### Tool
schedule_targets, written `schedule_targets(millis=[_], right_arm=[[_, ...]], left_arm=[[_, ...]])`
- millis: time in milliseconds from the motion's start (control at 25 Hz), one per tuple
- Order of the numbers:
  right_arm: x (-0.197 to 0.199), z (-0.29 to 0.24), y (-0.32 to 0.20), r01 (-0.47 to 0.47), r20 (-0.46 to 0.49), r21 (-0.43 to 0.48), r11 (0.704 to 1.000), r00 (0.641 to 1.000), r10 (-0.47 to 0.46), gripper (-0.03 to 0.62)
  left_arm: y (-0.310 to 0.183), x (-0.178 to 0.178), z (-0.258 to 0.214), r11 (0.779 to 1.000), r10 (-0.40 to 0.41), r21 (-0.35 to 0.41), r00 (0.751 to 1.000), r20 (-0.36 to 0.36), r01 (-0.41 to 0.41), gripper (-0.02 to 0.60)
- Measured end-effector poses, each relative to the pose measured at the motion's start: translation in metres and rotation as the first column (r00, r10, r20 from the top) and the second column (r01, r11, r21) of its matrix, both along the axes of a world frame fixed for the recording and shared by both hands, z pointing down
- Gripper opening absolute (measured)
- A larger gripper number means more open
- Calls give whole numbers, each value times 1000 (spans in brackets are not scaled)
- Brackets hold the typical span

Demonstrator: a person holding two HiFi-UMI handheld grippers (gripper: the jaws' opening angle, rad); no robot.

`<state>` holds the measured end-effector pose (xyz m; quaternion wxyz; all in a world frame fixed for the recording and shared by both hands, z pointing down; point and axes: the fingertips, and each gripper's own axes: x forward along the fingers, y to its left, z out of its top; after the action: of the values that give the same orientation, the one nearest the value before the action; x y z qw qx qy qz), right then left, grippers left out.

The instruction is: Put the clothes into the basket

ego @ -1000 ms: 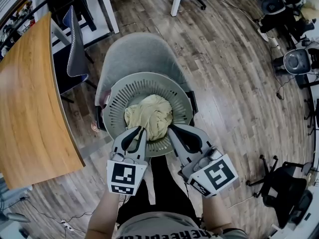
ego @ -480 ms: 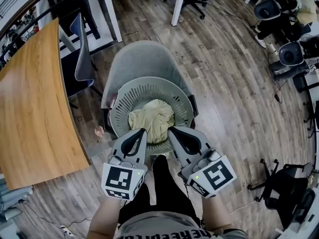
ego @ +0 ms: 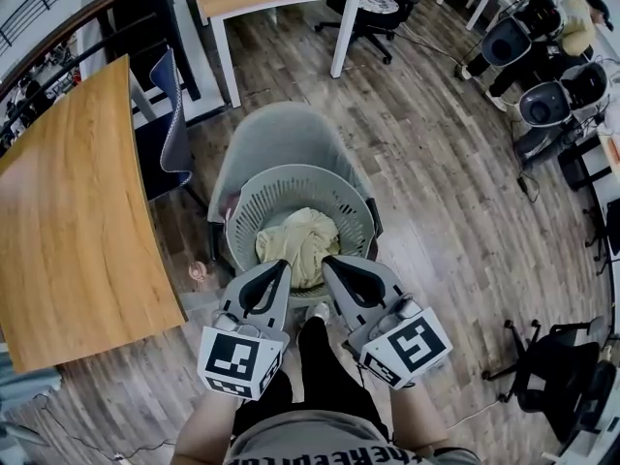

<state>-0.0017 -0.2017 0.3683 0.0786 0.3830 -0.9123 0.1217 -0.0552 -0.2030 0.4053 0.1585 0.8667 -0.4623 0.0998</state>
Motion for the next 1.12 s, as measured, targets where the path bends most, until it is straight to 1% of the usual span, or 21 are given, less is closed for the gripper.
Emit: schedule_targets(millis=[360,520,720,1120], right_arm=[[-14,-23,25,2,-11,51,999,1000,-1,9],[-21,-32,34,6,-14,76,997,1000,-5,9],[-31,-43,47,11,-16,107,994,1000,-10,9],[-42,-64,75,3,-2,147,989,1000,-2,9]], left_arm=[[22,-8,-40,997,20,80,999,-44,-17,14],[30,-12,-58,992,31,125,999,-42,-26,14],[42,-17,-77,985,45,170,997,-58,-35,14],[69,-24,-103,971,74,232,995,-61,-58,14]])
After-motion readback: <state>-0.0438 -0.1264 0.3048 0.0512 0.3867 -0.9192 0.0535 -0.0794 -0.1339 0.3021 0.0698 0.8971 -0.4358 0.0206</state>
